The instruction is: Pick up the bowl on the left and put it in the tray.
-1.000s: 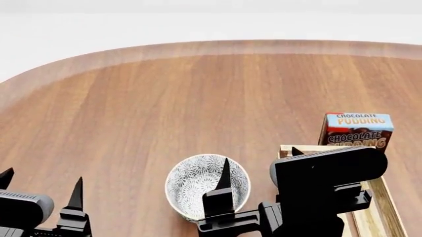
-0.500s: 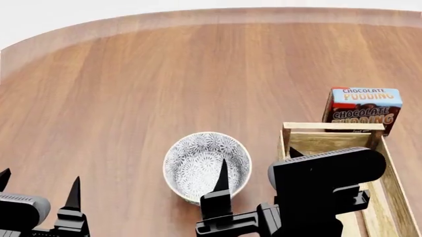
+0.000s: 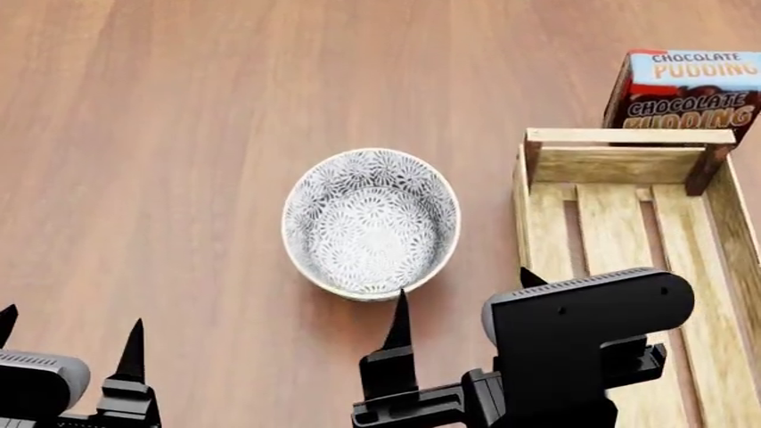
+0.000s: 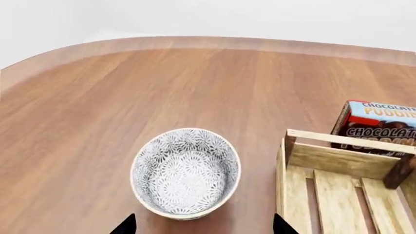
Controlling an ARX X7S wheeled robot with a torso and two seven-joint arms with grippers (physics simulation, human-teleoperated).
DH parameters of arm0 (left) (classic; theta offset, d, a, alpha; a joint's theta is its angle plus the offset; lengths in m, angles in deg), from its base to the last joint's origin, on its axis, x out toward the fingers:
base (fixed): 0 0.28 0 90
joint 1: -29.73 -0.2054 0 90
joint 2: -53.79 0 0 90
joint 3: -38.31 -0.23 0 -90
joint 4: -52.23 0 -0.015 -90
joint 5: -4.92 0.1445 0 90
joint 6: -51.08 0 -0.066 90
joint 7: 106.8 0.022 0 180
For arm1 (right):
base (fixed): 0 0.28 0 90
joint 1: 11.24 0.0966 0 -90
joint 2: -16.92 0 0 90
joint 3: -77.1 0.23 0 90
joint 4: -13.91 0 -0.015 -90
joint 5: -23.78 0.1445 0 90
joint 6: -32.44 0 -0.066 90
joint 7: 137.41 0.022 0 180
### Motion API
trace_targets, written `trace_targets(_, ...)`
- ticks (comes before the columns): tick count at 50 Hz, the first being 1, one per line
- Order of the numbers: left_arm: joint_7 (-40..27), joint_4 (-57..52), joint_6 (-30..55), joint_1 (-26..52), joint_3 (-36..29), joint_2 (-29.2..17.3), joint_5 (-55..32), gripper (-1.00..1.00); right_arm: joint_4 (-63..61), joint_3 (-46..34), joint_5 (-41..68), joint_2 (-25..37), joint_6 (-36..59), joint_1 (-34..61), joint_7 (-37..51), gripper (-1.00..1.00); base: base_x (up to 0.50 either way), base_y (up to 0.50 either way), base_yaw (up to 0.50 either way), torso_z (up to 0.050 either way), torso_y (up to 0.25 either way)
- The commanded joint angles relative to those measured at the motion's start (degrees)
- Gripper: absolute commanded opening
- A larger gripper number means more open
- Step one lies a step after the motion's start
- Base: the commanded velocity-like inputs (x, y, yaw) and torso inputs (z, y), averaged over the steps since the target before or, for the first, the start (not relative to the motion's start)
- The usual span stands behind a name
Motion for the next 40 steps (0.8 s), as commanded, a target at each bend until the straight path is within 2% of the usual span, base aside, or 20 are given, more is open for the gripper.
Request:
trace_targets(1,2.8,0.1,-4.0,-1.2,1.1,0.7,-0.9,1.0,-1.0,1.3,-0.9,-0.8,-1.1,-1.0,0.2,1.0,0.0,0.0,0.0,0.0,-0.25)
trace_targets(15,2.1,0.5,-4.8,-1.5,2.1,1.2,-1.5,1.0,-0.4,1.3,-0.5,-0.6,-2.1,-1.3,0.2,1.0,0.0,0.0,0.0,0.0,-0.25)
trace_targets(19,1.7,0.7,-4.1,-1.2,1.6,1.0,-1.4,1.0,-0.2,1.0,0.3,-0.1,-1.4,0.3,-0.3,1.0,0.0,0.0,0.0,0.0,-0.016)
trace_targets(23,1.4,1.2,-4.6,-1.3,0.4,0.7,-0.4,1.0,2.3,-7.2,-4.9,3.4,0.7,5.7,-0.3,1.0,0.0,0.0,0.0,0.0,0.0)
trace_targets(24,1.5,1.3,-4.5,-1.3,0.3,0.6,-0.4,1.0,3.6,-7.2,-4.8,3.4,1.4,6.9,-0.4,1.0,0.0,0.0,0.0,0.0,0.0)
trace_targets(27,1.4,1.4,-4.6,-1.3,0.3,0.5,-0.4,1.0,5.4,-10.1,-4.5,5.7,1.4,10.8,-4.7,1.0,0.0,0.0,0.0,0.0,0.0)
trace_targets(30,1.4,1.6,-4.9,-1.4,0.2,0.4,-0.4,1.0,7.7,-16.4,-8.8,8.4,1.0,15.3,-5.9,1.0,0.0,0.0,0.0,0.0,0.0)
trace_targets(33,1.4,1.9,-5.1,-1.5,-0.1,0.4,-0.3,1.0,9.9,-22.1,-10.5,10.7,-0.9,19.3,-10.9,1.0,0.0,0.0,0.0,0.0,0.0)
trace_targets(35,1.3,1.9,-5.0,-1.4,0.0,0.4,-0.4,1.0,11.3,-30.5,-14.9,13.7,-3.8,23.3,-15.5,1.0,0.0,0.0,0.0,0.0,0.0)
trace_targets(40,1.3,2.1,-5.3,-1.4,-0.1,0.2,-0.5,1.0,15.9,-42.5,-21.6,16.4,-6.4,30.7,-22.0,1.0,0.0,0.0,0.0,0.0,0.0)
